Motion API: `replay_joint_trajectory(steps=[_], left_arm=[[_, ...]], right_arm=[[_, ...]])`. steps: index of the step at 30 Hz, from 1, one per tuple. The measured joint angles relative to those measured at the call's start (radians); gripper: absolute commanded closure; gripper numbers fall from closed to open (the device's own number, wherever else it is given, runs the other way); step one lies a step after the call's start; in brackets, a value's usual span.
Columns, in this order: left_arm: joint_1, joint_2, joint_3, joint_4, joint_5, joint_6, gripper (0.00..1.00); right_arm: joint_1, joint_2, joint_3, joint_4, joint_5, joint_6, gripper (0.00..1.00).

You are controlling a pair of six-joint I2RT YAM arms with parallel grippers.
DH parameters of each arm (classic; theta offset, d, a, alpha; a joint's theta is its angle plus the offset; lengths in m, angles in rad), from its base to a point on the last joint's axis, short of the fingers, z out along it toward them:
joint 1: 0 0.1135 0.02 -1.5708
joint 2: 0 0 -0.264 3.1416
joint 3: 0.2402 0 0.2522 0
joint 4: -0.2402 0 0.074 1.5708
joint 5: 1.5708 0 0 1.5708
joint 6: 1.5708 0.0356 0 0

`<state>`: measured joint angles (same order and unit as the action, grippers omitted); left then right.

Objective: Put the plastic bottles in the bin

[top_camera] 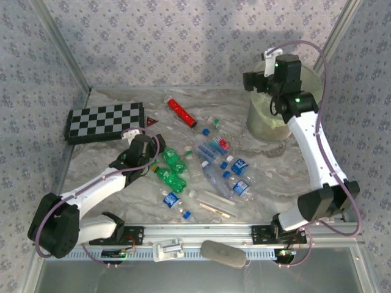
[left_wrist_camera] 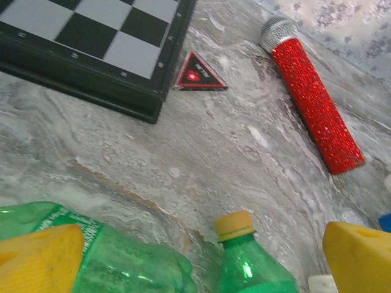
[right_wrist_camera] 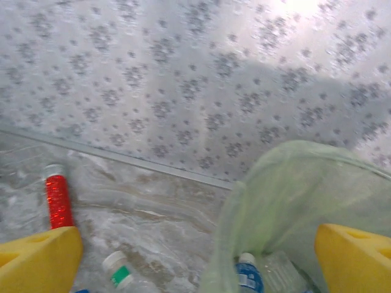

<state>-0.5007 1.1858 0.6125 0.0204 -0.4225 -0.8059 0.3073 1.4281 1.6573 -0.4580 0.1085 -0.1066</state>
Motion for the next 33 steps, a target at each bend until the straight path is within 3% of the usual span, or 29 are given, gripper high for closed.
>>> replay_joint_trajectory(steps=[9, 17, 23, 33], left_arm=[[0.036, -0.016, 0.000, -0.003, -0.020, -0.008, 0.00], [0.036, -0.016, 0.000, -0.003, -0.012, -0.008, 0.00], [0.039, -0.016, 0.005, -0.008, -0.010, -0.008, 0.00], [0.041, -0.031, 0.008, -0.021, 0.018, -0.008, 0.00]], right_arm=[[0.111, -0.011, -0.137, -0.014, -0.114, -0.013, 0.01], [0.123, 0.190, -0.120, -0.105, -0.178, -0.017, 0.05], [0.123, 0.450, 0.071, -0.277, -0.171, -0.060, 0.13], [0.123, 0.814, 0.518, -0.576, -0.025, -0.192, 0.14]])
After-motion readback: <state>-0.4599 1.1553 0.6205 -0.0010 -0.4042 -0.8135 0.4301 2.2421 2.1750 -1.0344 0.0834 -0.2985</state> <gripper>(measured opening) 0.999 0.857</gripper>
